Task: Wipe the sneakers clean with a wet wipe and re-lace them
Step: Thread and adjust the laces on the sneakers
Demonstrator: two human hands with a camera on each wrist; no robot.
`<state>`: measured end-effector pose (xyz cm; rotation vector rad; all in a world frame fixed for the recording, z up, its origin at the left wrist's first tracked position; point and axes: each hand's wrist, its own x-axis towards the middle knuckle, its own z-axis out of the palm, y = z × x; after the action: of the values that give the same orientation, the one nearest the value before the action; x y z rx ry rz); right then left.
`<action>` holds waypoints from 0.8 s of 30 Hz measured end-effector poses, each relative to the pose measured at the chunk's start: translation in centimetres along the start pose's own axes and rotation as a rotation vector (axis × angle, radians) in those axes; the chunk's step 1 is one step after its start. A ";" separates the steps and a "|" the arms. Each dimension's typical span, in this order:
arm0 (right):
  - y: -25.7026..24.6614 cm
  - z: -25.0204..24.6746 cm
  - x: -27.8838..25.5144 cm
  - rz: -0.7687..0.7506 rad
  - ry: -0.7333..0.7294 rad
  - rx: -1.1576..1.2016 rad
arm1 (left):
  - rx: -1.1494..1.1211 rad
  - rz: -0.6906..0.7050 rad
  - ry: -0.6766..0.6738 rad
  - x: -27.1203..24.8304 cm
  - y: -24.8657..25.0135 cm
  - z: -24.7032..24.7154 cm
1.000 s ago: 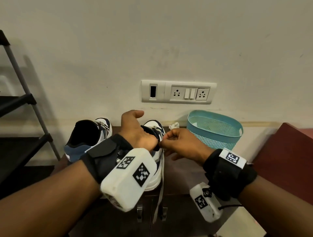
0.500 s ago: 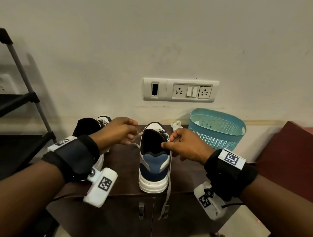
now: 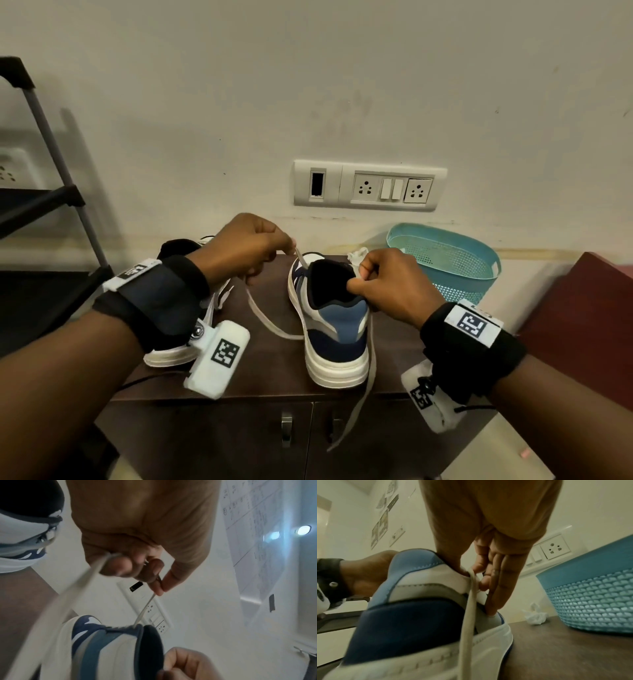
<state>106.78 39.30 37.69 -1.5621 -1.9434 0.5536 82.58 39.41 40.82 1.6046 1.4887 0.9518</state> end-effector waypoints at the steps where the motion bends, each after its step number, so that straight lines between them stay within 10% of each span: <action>1: 0.2 -0.2 -0.1 0.001 -0.019 -0.008 | -0.013 0.010 0.015 -0.1 0.4 -0.4; 12: 0.6 -0.9 -2.2 0.007 -0.458 0.395 | 0.247 -0.014 -0.120 -1.4 -0.7 -1.2; 19: 2.6 -4.3 -0.3 0.227 -0.244 0.585 | 0.037 0.004 0.057 -0.7 0.4 -2.3; 24: 2.7 -4.6 0.0 0.240 -0.040 0.712 | 0.368 0.124 0.194 -1.0 0.0 -2.5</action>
<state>111.85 39.75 39.42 -1.3079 -1.3504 1.2235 80.31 38.53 41.94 1.9279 1.7959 0.9649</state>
